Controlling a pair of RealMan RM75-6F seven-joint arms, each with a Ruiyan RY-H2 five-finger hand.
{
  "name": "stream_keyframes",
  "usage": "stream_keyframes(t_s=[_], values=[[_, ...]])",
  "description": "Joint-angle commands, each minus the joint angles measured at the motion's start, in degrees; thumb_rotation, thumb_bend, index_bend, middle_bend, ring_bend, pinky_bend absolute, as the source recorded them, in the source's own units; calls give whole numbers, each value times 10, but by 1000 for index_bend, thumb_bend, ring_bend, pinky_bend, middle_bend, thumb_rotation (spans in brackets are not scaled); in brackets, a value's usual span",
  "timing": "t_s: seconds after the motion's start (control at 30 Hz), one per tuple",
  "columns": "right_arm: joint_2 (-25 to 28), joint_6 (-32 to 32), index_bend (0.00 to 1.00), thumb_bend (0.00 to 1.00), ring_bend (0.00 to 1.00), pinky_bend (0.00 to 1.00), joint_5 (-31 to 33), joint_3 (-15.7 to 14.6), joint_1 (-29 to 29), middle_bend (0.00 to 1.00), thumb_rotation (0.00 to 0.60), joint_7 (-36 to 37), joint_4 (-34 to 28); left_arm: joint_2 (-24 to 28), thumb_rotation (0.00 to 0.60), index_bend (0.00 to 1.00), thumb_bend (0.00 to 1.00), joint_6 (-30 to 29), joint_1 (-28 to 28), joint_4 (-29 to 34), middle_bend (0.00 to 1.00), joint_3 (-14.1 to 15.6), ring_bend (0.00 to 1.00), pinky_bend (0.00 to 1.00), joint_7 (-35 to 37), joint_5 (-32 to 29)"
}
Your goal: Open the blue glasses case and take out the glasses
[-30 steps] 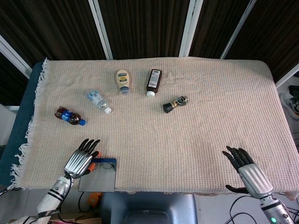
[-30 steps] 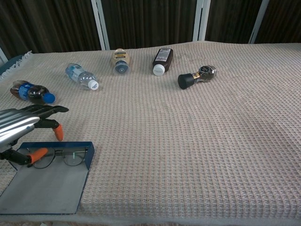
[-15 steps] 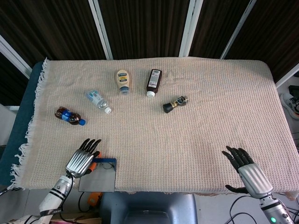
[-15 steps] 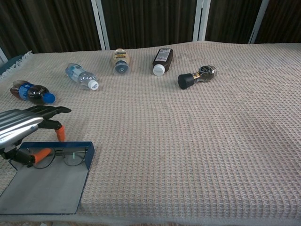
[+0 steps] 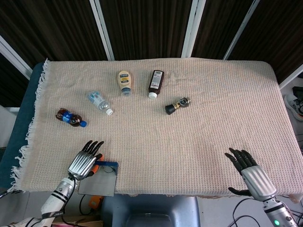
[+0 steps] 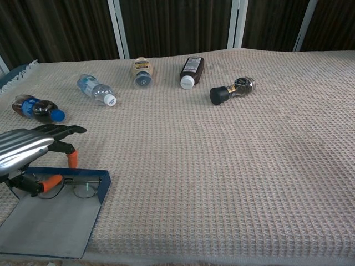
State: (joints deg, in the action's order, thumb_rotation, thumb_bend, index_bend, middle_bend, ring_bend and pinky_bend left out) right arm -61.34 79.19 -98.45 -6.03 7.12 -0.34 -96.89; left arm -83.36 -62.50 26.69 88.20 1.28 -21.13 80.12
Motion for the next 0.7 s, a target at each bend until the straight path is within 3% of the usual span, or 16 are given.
stream_keyframes(t_s=[0.03,0.53,0.7], values=[[0,0,0,188,0,0,0,0,0,0,600,0,0,0,600,484,427,2,1,1,0,-1,0,0,-1,-2],[0,-1,0,187,0,0,1,0,0,0,600,-1,-1,4,600,528,427,-1,3,7,0,-10,0,0,11,-1],[0,0,0,187,0,0,1,0,0,0,600,-2,-1,2,600,543,427,2,6,14,0,-26,0,0,15,-20]])
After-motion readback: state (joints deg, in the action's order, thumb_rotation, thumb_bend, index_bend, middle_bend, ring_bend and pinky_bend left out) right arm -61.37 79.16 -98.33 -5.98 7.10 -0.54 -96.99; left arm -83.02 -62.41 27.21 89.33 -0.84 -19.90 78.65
